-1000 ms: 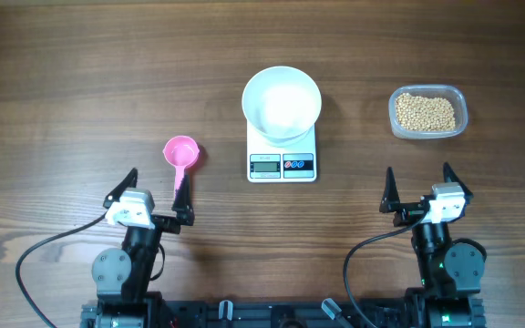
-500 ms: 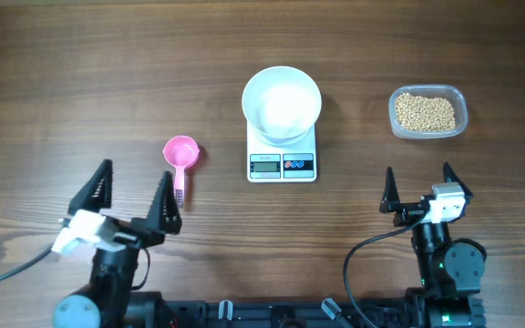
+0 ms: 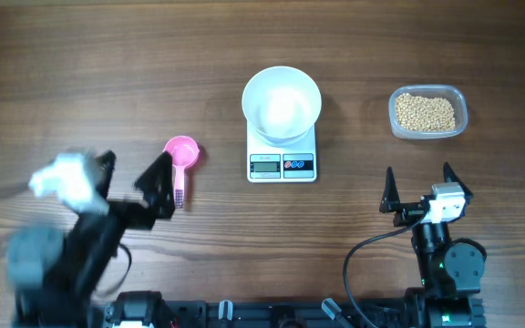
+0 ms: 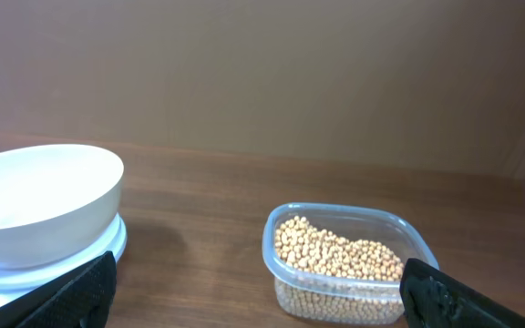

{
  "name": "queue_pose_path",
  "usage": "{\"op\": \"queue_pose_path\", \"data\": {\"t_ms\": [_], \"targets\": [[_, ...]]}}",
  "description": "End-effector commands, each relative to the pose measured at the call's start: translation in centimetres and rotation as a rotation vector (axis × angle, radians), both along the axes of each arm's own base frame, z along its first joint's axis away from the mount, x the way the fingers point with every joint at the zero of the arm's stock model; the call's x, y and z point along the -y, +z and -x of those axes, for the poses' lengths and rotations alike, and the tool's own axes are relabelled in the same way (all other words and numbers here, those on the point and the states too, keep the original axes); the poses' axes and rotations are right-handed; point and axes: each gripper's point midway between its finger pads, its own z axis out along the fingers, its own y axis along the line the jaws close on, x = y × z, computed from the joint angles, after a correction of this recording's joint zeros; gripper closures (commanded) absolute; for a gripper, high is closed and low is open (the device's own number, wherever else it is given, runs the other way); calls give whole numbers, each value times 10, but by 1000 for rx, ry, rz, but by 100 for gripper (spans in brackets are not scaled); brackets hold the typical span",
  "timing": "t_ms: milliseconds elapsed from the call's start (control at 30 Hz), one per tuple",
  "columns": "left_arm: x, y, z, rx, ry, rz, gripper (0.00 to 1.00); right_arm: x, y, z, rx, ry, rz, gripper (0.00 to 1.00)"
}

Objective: Scoop item into bowl and weigh 150g on scale
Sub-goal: 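Reach the left gripper to the pink scoop and grasp its handle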

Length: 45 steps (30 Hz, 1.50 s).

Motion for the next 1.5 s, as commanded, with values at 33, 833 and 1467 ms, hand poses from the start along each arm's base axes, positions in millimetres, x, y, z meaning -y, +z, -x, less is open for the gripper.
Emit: {"op": "queue_pose_path", "data": {"t_ms": [33,833,1467], "targets": [[-9,-68,-43,-603,22,-77,0,1,2,0,10,-11,5,0],[-20,-273,-67,-1283,-265,87,2,1,2,0,10,-11,5,0],[-11,-323,-54,-1281,-205,176,23,1,2,0,10,-11,5,0]]}}
